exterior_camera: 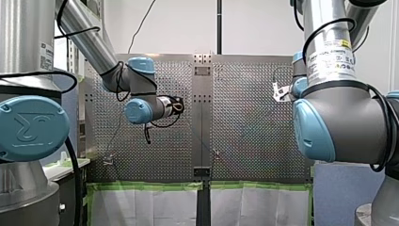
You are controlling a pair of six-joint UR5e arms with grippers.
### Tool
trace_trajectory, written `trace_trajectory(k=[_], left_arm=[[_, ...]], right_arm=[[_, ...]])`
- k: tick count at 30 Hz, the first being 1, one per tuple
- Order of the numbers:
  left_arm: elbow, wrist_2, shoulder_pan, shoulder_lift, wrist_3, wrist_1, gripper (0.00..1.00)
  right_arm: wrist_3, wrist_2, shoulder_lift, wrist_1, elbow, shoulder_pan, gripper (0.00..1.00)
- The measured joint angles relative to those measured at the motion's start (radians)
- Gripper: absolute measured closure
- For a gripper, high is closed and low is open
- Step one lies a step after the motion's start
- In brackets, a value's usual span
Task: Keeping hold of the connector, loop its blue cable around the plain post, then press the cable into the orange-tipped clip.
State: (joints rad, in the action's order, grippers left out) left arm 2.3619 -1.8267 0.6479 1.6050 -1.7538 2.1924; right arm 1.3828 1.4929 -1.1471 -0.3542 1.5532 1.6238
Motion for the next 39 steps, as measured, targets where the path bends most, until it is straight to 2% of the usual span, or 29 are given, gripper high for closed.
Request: trace_trajectory(k=[4, 14, 17, 21, 27, 30, 39], left_arm=[[0.0, -0.001, 0.0, 0.0, 0.001, 0.0, 0.0], [0.0, -0.001, -0.009, 0.0, -0.002, -0.002, 0.0], [0.0, -0.001, -0.012, 0.0, -0.002, -0.001, 0.0], [0.0, 0.0, -0.016, 0.0, -0.002, -0.001, 0.0], [0.0, 0.002, -0.023, 0.0, -0.002, -0.002, 0.0], [-0.001, 0.002, -0.024, 0.0, -0.001, -0.002, 0.0], [0.0, 0.004, -0.026, 0.0, -0.001, -0.002, 0.0]], right_arm=[[-0.011, -0.042, 0.001, 0.002, 0.0, -0.014, 1.0], [-0.022, -0.14, 0.002, 0.013, -0.001, -0.042, 1.0], [-0.032, -0.169, 0.002, 0.027, 0.0, -0.06, 1.0], [-0.03, -0.207, 0.002, 0.033, 0.0, -0.086, 1.0], [-0.014, -0.272, 0.003, 0.029, 0.0, -0.114, 1.0], [0.004, -0.302, 0.004, 0.012, 0.0, -0.124, 1.0], [0.091, -0.393, 0.007, -0.058, 0.013, -0.145, 1.0]])
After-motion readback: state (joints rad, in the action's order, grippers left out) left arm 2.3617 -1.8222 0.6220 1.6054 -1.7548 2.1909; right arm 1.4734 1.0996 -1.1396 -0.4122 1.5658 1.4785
